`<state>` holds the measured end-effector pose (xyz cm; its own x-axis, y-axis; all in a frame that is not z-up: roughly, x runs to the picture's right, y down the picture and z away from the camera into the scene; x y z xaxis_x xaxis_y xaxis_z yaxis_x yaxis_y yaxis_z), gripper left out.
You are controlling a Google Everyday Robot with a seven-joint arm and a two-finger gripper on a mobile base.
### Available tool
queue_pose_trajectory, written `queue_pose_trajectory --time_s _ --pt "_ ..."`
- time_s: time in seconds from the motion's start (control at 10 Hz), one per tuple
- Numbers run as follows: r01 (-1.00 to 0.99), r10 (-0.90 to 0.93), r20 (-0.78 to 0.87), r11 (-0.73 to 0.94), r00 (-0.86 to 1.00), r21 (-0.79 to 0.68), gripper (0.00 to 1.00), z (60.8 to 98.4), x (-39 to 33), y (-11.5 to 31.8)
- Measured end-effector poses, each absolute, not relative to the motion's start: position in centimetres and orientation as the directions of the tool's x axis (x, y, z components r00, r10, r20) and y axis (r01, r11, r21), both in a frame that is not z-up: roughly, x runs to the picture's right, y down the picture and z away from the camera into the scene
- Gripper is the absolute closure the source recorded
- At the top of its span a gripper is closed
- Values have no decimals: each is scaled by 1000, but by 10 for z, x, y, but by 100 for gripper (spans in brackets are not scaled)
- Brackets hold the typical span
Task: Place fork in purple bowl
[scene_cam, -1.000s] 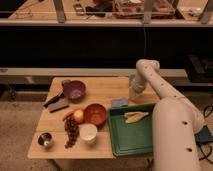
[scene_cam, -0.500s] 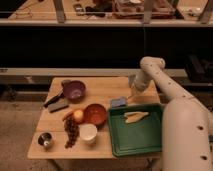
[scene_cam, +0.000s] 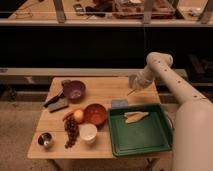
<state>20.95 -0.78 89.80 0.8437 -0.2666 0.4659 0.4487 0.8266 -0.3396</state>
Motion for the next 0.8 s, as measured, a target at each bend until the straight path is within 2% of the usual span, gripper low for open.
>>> queue_pose_trajectory --time_s 0.4,0.8 --pt "428 -257 453 843 853 -326 82 880 218 -10" --pt "454 -282 496 849 821 -269 82 879 211 -13"
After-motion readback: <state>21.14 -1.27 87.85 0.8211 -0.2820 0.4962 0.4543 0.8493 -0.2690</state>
